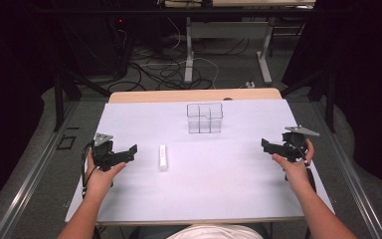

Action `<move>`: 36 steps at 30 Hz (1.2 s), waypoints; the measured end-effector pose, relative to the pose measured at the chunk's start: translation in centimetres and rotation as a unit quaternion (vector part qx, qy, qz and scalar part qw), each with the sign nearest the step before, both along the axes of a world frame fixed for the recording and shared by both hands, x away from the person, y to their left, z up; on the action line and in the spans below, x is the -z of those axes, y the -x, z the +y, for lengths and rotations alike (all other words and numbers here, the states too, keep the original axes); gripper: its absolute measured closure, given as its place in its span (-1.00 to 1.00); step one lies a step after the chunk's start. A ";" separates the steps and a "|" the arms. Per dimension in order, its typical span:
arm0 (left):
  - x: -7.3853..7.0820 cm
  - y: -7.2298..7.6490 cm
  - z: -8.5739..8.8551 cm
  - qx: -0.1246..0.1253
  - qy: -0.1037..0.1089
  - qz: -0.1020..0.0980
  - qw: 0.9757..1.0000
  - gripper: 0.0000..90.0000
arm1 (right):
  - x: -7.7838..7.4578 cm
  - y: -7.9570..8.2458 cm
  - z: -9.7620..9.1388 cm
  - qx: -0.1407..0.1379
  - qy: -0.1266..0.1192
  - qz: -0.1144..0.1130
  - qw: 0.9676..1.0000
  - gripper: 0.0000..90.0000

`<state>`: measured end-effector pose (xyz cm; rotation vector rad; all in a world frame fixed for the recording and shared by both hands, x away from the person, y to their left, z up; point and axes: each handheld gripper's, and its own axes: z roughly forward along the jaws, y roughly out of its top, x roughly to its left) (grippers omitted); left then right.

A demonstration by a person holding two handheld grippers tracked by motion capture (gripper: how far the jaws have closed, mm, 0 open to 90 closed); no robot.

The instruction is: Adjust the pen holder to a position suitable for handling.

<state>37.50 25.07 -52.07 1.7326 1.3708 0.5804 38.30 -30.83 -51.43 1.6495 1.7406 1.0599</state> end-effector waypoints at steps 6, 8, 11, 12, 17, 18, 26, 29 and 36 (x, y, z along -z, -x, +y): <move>0.1 -0.1 -0.1 -0.003 0.002 0.001 1.000 -0.99 | 0.4 0.2 0.2 0.006 0.004 0.004 1.000 -0.93; 0.1 -0.1 -0.1 -0.004 0.003 0.000 1.000 -0.99 | 0.4 0.3 0.4 0.011 0.010 0.007 1.000 -0.81; 0.0 -0.1 0.0 -0.006 0.004 -0.002 1.000 -0.99 | 0.4 0.2 0.6 0.008 0.015 0.009 1.000 -0.68; 0.0 -0.1 0.0 -0.008 0.007 -0.001 1.000 -0.99 | 0.3 0.1 0.8 0.007 0.016 0.011 1.000 -0.67; -0.1 0.0 0.1 -0.010 0.007 -0.002 1.000 -0.98 | -0.4 -0.3 1.7 -0.006 0.019 -0.002 1.000 -0.66; -0.1 0.1 0.1 -0.010 0.006 -0.003 1.000 -0.97 | -0.6 -0.3 1.9 -0.011 0.015 -0.005 1.000 -0.66; -0.4 0.6 0.3 -0.012 0.004 -0.007 1.000 -0.97 | -2.6 -1.8 4.1 -0.045 0.003 -0.005 0.999 -0.60; -0.5 0.6 0.4 -0.012 0.006 -0.010 1.000 -0.97 | -3.8 -2.6 5.4 -0.051 -0.004 -0.002 0.999 -0.56; -0.3 0.6 0.4 -0.009 0.005 -0.007 1.000 -0.97 | -6.0 -4.7 8.2 -0.073 0.014 0.017 0.997 -0.50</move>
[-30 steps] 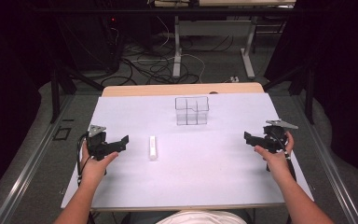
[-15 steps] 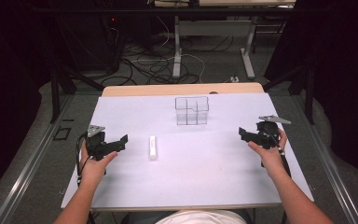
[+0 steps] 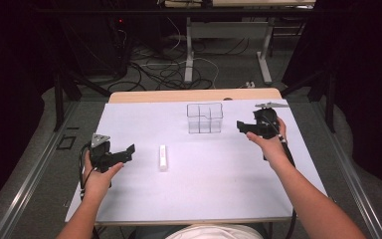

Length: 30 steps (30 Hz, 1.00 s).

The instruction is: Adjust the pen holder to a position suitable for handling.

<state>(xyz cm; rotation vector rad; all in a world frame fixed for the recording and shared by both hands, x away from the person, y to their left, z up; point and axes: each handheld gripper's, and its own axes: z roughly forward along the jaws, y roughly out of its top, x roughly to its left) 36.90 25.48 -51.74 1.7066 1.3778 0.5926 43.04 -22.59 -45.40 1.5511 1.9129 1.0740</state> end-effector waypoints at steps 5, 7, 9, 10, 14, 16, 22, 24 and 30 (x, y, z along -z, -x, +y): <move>0.0 0.0 0.1 -0.001 -0.001 -0.001 1.000 -0.97 | -1.0 -1.6 1.6 -0.006 0.015 0.010 1.000 -0.48; 0.0 0.1 0.2 -0.001 -0.001 0.002 1.000 -0.97 | -1.3 -2.2 2.3 -0.012 0.014 0.018 1.000 -0.48; 0.1 0.1 0.2 -0.003 0.000 0.000 1.000 -0.97 | -1.7 -2.8 2.8 -0.013 0.016 0.023 1.000 -0.47; 0.1 0.1 0.3 -0.003 0.000 0.000 1.000 -0.97 | -1.9 -3.1 3.1 -0.012 0.012 0.025 1.000 -0.46; 0.2 0.2 0.4 -0.005 0.001 0.004 1.000 -0.97 | -2.3 -4.3 4.0 -0.005 0.007 0.045 0.999 -0.44; 0.2 0.1 0.4 -0.005 0.001 0.002 1.000 -0.96 | -2.3 -4.9 4.5 -0.001 0.004 0.054 0.999 -0.44; 0.3 0.2 0.4 -0.005 0.000 0.005 1.000 -0.96 | -2.2 -6.2 5.6 0.009 0.009 0.066 0.998 -0.26; 0.3 0.2 0.5 -0.005 -0.001 0.006 1.000 -0.96 | -2.0 -6.6 5.8 0.016 0.011 0.078 0.997 -0.24; 0.3 0.2 0.5 -0.008 0.002 0.007 1.000 -0.96 | -1.2 -7.9 6.5 0.032 0.019 0.086 0.996 -0.14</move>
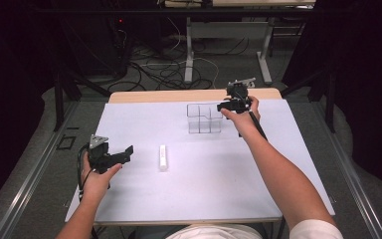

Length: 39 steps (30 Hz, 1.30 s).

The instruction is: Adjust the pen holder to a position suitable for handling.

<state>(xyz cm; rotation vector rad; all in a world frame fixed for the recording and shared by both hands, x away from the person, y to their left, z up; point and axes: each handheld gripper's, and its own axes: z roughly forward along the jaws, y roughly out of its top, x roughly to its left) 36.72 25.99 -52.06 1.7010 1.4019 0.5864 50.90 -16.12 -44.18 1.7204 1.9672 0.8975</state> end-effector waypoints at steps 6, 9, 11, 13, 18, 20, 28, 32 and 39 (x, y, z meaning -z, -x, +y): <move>0.1 0.0 0.1 0.002 -0.001 0.002 1.000 -0.96 | 0.7 -0.8 0.5 0.010 -0.001 0.004 1.000 0.03; 0.1 0.0 0.2 0.003 0.000 0.002 1.000 -0.96 | 1.3 -1.2 0.7 0.012 0.005 0.013 1.000 0.07; 0.1 0.0 0.2 0.003 0.001 0.002 1.000 -0.96 | 1.6 -1.5 0.8 0.020 0.006 0.014 1.000 0.11; 0.1 0.0 0.2 0.001 0.002 0.002 1.000 -0.96 | 2.0 -1.8 0.8 0.021 0.007 0.017 1.000 0.12; 0.1 0.0 0.3 0.000 0.003 0.003 1.000 -0.96 | 2.8 -2.5 0.8 0.026 0.008 0.022 0.999 0.20; 0.1 0.0 0.4 0.000 0.003 0.005 1.000 -0.96 | 3.0 -2.6 0.9 0.028 0.009 0.028 0.999 0.20; 0.2 0.0 0.4 -0.003 0.006 0.002 1.000 -0.95 | 4.1 -3.1 1.3 0.029 0.019 0.041 0.999 0.28; 0.2 0.0 0.4 -0.003 0.007 0.003 1.000 -0.95 | 4.5 -3.3 1.5 0.030 0.024 0.047 0.998 0.36; 0.3 0.0 0.4 -0.004 0.009 0.005 1.000 -0.95 | 5.1 -3.6 1.7 0.032 0.035 0.050 0.998 0.46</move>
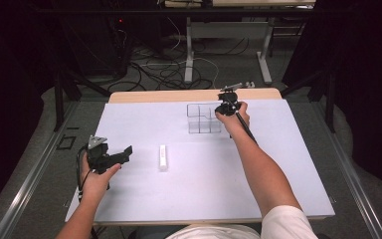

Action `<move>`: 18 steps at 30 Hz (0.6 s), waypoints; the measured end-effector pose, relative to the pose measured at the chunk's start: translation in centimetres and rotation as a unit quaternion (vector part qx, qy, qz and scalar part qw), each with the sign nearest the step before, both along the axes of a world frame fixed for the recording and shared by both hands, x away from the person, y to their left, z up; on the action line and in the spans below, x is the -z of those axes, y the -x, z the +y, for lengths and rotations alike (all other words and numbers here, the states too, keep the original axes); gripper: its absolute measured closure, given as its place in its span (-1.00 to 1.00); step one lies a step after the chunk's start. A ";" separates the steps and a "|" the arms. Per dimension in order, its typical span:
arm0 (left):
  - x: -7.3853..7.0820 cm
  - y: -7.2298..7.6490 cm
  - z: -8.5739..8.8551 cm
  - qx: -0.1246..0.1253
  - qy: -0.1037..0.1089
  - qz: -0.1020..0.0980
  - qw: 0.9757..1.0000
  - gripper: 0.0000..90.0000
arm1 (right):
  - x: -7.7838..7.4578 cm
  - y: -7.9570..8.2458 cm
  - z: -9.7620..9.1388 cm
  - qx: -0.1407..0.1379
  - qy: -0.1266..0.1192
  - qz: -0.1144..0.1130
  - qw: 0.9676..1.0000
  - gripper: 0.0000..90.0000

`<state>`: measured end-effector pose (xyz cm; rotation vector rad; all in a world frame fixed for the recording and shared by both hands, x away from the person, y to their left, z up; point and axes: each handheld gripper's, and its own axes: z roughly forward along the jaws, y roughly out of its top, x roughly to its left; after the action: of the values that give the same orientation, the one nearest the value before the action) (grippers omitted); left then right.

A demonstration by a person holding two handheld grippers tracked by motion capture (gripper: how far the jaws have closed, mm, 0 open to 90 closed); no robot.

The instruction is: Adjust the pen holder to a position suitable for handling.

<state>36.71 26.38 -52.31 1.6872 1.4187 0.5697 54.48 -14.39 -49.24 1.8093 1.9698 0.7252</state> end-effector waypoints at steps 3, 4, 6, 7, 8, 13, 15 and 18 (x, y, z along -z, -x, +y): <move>0.0 0.0 0.0 -0.001 0.001 0.000 1.000 -0.94 | 0.1 -0.1 0.0 0.003 0.002 0.003 1.000 0.55; 0.0 0.0 0.0 -0.001 0.000 0.000 1.000 -0.94 | 0.1 -0.1 0.0 0.003 0.003 0.006 1.000 0.58; 0.0 0.0 0.0 0.000 0.000 0.001 1.000 -0.94 | 0.2 -0.1 0.0 0.001 0.004 0.007 1.000 0.62; 0.0 0.0 0.0 0.000 0.000 0.001 1.000 -0.94 | 0.2 -0.1 0.1 0.002 0.005 0.008 1.000 0.64; 0.0 0.0 0.0 0.000 0.000 0.001 1.000 -0.94 | 0.2 -0.1 0.2 0.003 0.002 0.011 1.000 0.66; 0.1 0.0 0.0 0.000 -0.001 0.001 1.000 -0.94 | 0.0 -0.2 0.6 0.007 0.002 0.020 1.000 0.84; 0.1 0.0 0.0 0.000 -0.001 0.002 1.000 -0.94 | -0.1 -0.2 0.9 0.010 0.008 0.025 1.000 0.88; 0.1 0.0 0.0 -0.001 0.000 0.002 1.000 -0.94 | -0.3 -0.3 1.0 0.018 0.008 0.031 0.999 0.90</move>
<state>36.75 26.42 -52.40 1.6879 1.4226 0.5680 54.78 -13.43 -48.97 1.8741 1.9702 0.6481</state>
